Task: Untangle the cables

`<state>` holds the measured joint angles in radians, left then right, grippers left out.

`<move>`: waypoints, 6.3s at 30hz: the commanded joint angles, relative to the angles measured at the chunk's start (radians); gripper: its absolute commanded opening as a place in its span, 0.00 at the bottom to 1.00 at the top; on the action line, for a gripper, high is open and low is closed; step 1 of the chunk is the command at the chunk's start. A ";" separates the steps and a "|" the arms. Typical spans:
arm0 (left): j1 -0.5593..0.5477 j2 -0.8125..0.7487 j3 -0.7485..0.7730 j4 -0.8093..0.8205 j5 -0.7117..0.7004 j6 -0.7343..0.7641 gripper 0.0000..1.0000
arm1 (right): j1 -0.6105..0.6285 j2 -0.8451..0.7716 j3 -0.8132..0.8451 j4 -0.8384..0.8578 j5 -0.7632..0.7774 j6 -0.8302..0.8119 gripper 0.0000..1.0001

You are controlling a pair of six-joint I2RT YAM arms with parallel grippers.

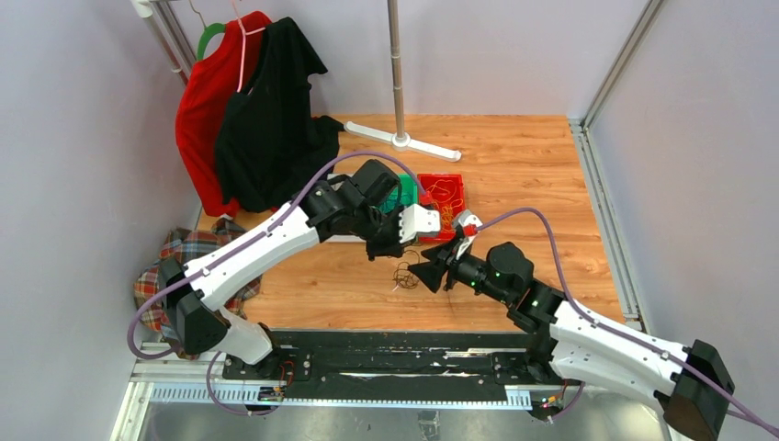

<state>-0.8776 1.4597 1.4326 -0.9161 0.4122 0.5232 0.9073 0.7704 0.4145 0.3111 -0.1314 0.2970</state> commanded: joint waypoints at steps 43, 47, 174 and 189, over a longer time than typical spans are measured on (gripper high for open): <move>0.088 -0.072 0.818 0.153 -0.637 0.355 0.00 | 0.048 0.479 -0.145 0.465 0.010 0.157 0.37; 0.107 -0.063 0.809 0.214 -0.685 0.440 0.01 | 0.049 0.464 -0.163 0.444 0.015 0.160 0.39; 0.936 -0.279 -1.159 1.622 -0.195 -0.452 0.98 | -0.726 0.371 -0.195 0.405 0.978 -0.188 0.76; 0.921 -0.089 -1.342 2.197 -0.263 -0.502 0.98 | -0.754 0.662 -0.301 0.974 0.485 -0.461 0.77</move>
<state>0.0505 1.3769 0.0772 1.1179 0.1894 0.0216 0.1696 1.2755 0.1467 0.9680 0.5919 -0.0151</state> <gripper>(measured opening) 0.979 0.761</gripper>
